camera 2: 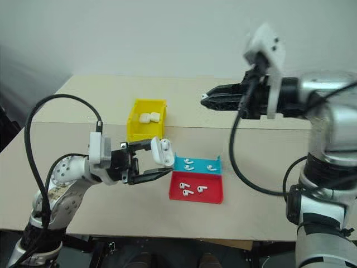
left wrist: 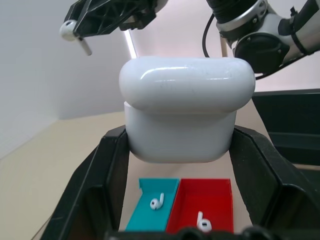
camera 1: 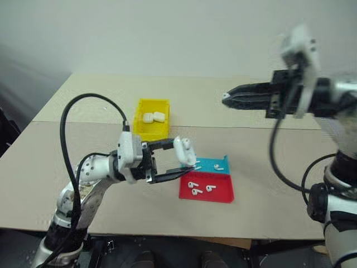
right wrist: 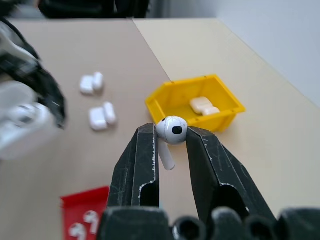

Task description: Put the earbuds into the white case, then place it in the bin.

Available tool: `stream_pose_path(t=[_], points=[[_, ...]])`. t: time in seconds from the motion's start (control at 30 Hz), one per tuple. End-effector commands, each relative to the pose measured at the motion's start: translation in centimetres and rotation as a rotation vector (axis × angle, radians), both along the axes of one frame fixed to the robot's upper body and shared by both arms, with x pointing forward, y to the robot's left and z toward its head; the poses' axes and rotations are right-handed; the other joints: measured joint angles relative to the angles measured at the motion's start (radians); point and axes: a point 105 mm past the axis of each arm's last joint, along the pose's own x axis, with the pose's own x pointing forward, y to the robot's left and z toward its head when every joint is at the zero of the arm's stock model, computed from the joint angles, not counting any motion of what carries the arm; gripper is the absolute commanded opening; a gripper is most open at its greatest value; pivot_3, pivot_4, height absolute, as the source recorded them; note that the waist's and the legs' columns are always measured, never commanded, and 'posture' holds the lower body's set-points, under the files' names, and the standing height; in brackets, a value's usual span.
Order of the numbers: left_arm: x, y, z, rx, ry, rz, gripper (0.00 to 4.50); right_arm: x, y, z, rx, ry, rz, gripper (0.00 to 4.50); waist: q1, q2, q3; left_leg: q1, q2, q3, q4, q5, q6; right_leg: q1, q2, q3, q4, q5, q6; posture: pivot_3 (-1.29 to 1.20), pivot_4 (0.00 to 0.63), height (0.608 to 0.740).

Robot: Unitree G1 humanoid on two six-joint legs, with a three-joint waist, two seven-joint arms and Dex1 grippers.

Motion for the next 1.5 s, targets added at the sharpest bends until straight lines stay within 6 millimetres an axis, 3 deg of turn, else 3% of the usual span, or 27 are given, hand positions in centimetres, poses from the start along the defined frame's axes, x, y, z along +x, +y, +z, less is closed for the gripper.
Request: stream_pose_path(t=[0.03, 0.2, 0.63, 1.07, 1.5], points=[[-0.7, -1.1, 1.7, -0.048, -0.028, -0.054, 2.75, -2.6, -0.1, 0.4, 0.128, 0.008, 0.029, 0.78, -0.002, 0.000, 0.000, 0.000, 0.000, 0.000, 0.000, 0.000, 0.000, 0.000, 0.000, 0.000, 0.000, 0.000, 0.000, 0.00, 0.150, 0.740], [-0.8, -1.8, 3.1, -0.110, -0.024, -0.082, 2.75, -3.8, 0.9, 0.0, 0.286, 0.018, 0.152, 0.78, -0.002, 0.000, 0.000, 0.002, -0.001, -0.001, 0.000, 0.000, 0.000, 0.002, 0.000, 0.000, 0.000, 0.000, 0.000, 0.00, 0.150, 0.740], [-0.4, -2.1, 3.0, -0.103, -0.001, -0.093, 2.75, -6.6, 2.2, -1.0, 0.344, 0.057, 0.264, 0.78, -0.003, 0.000, 0.000, 0.000, -0.001, -0.002, 0.000, 0.000, 0.000, 0.002, 0.000, 0.000, -0.001, 0.000, 0.000, 0.00, 0.150, 0.740], [-0.7, -2.2, 2.8, -0.116, 0.010, -0.101, 2.75, -6.7, 3.2, -2.9, 0.372, 0.161, 0.226, 0.78, -0.009, -0.001, 0.000, -0.001, -0.001, -0.002, 0.000, 0.000, 0.000, 0.002, 0.000, 0.000, -0.002, 0.000, 0.001, 0.00, 0.150, 0.740], [-0.6, -2.4, 2.6, -0.122, 0.013, -0.103, 2.75, -6.5, 3.9, -3.4, 0.356, 0.167, 0.217, 0.78, -0.005, -0.001, 0.000, -0.001, -0.001, -0.003, 0.000, 0.000, 0.000, 0.002, 0.000, 0.000, -0.003, 0.000, 0.001, 0.00, 0.150, 0.740]])
